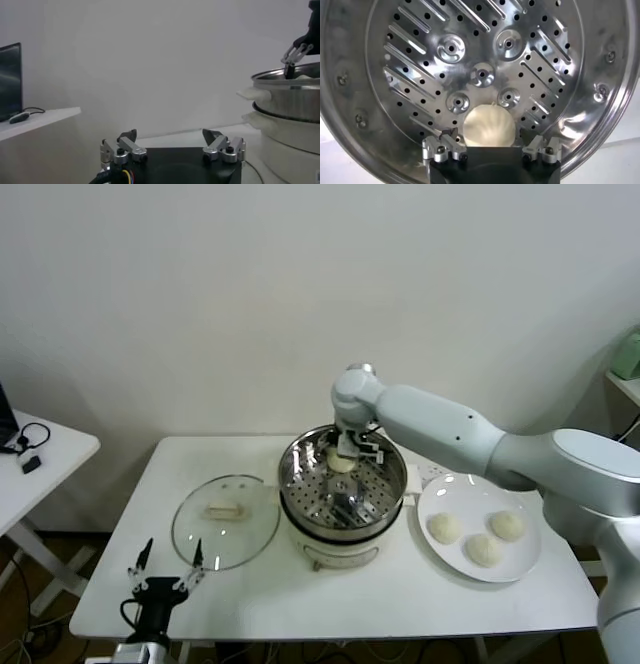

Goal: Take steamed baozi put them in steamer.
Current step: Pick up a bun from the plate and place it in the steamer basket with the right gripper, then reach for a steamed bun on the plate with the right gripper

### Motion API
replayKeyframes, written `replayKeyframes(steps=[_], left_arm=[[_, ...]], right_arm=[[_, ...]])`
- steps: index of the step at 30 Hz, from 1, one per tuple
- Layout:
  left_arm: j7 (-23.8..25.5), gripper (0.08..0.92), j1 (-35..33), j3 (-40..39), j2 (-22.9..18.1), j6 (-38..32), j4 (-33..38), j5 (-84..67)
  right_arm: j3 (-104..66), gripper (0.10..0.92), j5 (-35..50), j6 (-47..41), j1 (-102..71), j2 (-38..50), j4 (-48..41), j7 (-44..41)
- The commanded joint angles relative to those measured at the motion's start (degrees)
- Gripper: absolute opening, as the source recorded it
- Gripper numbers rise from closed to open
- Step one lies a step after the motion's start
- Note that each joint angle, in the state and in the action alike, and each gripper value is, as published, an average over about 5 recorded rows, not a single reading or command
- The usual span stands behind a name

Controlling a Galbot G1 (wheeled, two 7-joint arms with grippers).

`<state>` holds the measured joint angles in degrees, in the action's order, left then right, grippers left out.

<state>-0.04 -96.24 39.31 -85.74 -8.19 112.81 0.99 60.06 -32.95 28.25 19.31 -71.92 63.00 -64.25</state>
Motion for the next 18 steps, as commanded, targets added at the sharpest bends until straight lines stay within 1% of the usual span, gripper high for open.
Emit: replayKeyframes(steps=[1,4,6,8,10,13,16,18], left_arm=[[-0.08,0.823,-0.18,0.01,-0.01,0.16,0.24,-0.28],[-0.09,0.823,-0.29,0.03,0.09,0.23,0.42,-0.27],[-0.1,0.823,-0.25,0.03,0.18,0.32,0.53,-0.28],[-0.12,0.823,-0.16,-0.01,0.28,0.4,0.58,-0.27],[-0.09,0.823,-0.12,-0.09,0.4,0.48,0.65,-0.25],[0.03,0.823,-0.22,-0.23,0.66,0.6,0.72,-0.28],[0.06,0.823,-0.51,-0.3,1.02,0.47,0.73,-0.48],[0.06,0.823,-0.76,-0.29,1.24,0.34,0.77,-0.77]], right_arm=[[1.41,0.823,6.25,-0.16,3.85,3.96,3.62,-1.03],[4.22,0.823,13.64,-1.83,8.8,8.44,7.49,-2.5],[7.23,0.823,20.4,-4.44,13.29,11.64,9.83,-3.43],[11.35,0.823,29.03,-8.48,18.24,14.85,11.65,-4.23],[15.88,0.823,39.33,-14.18,23.0,18.1,12.92,-4.77],[20.46,0.823,52.17,-22.5,26.61,22.38,13.59,-4.82],[22.73,0.823,61.11,-29.91,27.32,27.16,13.26,-4.07],[23.5,0.823,63.53,-33.09,26.64,30.16,12.65,-3.49]])
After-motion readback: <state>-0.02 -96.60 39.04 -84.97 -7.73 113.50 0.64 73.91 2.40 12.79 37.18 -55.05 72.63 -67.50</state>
